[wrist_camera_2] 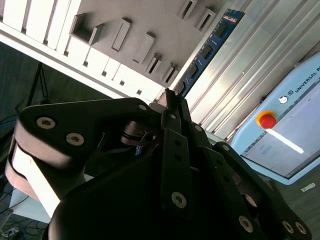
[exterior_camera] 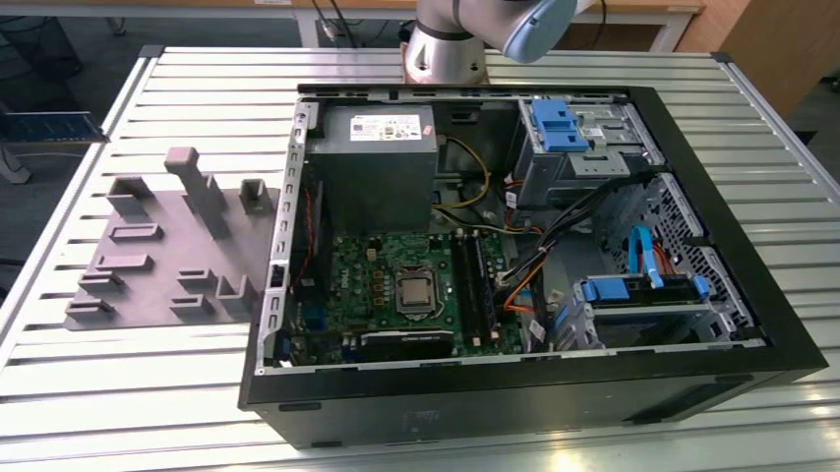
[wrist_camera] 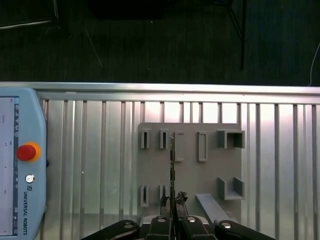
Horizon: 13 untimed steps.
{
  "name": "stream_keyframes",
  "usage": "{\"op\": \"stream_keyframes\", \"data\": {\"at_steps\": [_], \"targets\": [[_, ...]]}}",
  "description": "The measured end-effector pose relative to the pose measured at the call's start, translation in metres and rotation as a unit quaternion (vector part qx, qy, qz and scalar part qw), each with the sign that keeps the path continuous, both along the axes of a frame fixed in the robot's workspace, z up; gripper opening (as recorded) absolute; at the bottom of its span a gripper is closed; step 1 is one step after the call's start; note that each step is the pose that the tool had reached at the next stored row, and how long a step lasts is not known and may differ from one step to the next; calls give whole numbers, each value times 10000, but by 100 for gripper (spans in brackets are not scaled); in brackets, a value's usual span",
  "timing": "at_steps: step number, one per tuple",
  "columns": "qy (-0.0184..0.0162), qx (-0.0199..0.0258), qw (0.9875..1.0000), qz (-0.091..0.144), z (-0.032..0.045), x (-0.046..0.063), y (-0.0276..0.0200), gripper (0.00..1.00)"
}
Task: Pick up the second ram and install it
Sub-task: 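Pick up the second ram and move it above second insertion slot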
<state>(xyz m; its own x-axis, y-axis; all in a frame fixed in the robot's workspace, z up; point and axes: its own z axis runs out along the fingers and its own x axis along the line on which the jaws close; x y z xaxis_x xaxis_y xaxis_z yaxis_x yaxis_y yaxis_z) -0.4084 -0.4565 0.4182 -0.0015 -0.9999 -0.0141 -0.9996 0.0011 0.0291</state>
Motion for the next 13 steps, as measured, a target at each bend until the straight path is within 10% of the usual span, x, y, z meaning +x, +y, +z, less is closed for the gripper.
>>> {"op": "stream_keyframes", "data": {"at_steps": [13], "targets": [[0, 0, 10000, 0, 99, 0, 0, 14]]}}
